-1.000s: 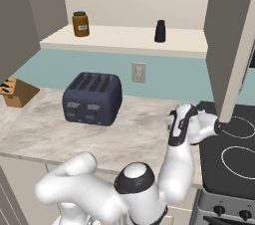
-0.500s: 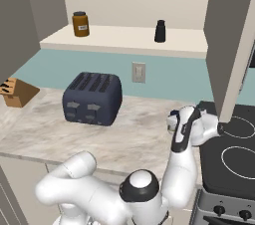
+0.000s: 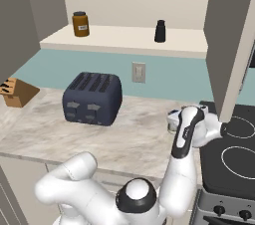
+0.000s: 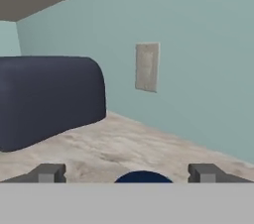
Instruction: Collect the turmeric, mayonnaise, and shaker from the cabinet and place them next to the stove.
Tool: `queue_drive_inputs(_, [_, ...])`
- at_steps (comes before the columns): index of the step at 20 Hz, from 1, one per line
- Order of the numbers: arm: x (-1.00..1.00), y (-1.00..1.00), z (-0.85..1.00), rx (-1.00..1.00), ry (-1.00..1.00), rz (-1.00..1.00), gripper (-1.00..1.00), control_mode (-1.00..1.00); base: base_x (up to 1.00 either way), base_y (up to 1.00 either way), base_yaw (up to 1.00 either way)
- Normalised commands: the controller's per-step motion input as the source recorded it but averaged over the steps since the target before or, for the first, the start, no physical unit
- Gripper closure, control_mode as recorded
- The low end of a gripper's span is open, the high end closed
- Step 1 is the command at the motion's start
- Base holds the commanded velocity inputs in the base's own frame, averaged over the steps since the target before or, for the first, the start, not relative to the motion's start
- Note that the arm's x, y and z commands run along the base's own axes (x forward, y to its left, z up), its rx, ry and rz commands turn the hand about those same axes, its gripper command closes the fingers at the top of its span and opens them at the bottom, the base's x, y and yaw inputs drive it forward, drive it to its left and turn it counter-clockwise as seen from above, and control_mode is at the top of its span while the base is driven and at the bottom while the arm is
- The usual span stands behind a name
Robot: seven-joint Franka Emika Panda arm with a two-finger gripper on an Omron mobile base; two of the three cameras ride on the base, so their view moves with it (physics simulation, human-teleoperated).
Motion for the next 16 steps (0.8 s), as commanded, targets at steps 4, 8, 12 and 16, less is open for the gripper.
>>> queue_drive_inputs(4, [-0.35, 0.32, 0.44, 0.0, -0.03, 0.0, -1.0, -1.0, 0.0, 0.0, 0.0])
queue_drive_inputs(8, [-0.38, 0.63, 0.38, 0.0, 0.0, -0.01, -1.0, -1.0, 0.0, 0.0, 0.0])
queue_drive_inputs(12, [-0.27, 0.98, 0.29, 0.0, 0.0, -0.07, -1.0, -1.0, 0.0, 0.0, 0.0])
queue_drive_inputs(16, [-0.22, 0.92, 0.27, 0.0, 0.0, -0.07, -1.0, -1.0, 0.0, 0.0, 0.0])
